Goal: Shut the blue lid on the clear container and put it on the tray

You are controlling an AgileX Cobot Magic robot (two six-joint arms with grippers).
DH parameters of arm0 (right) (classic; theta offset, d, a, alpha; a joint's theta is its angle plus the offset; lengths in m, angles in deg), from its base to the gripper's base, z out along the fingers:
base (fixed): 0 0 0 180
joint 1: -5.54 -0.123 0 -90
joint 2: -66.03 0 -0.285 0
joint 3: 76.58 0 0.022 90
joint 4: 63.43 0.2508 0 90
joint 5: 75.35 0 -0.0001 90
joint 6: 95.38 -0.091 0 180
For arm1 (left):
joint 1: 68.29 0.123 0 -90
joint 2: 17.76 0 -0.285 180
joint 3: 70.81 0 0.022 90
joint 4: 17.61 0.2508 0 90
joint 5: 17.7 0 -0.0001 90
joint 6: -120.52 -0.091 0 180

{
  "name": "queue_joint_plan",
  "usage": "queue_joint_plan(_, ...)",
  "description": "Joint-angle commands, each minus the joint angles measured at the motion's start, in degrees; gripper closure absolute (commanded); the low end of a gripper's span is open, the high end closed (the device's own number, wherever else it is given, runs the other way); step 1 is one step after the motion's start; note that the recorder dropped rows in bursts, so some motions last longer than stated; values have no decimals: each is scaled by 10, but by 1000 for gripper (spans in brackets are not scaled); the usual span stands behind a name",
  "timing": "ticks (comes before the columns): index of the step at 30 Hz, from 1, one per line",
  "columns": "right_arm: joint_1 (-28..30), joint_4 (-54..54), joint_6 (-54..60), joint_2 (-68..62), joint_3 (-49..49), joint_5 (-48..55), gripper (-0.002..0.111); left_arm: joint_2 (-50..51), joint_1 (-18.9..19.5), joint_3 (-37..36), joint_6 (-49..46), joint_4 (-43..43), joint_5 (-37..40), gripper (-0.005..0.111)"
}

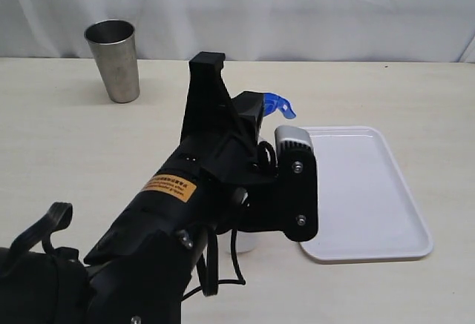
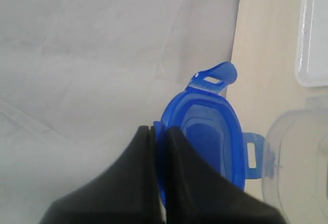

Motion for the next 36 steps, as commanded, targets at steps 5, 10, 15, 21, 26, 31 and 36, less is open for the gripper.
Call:
queue_joint_plan(5, -1, 1, -2, 3, -2, 1, 104, -3, -1, -3, -18, -31, -2, 107)
queue_joint_plan(10, -1, 1, -2, 3, -2, 1, 104, -3, -1, -14, -18, -27, -5, 107)
queue_joint_plan(15, -1, 1, -2, 3, -2, 1, 104, -3, -8, -37, -18, -26, -22, 107)
queue_joint_plan(21, -1, 1, -2, 3, -2, 1, 104, -3, -23, -38, -15, -6, -35, 107)
queue_joint_plan(26, -1, 1, -2, 3, -2, 1, 104, -3, -32, -38, -2, -4, -29, 107)
queue_joint_plan(31, -1, 1, -2, 3, -2, 1, 104, -3, -35, -38, -1, -6, -16, 107)
queue_joint_plan(36, -1, 1, -2, 3, -2, 1, 104, -3, -35, -38, -1, -6, -17, 107)
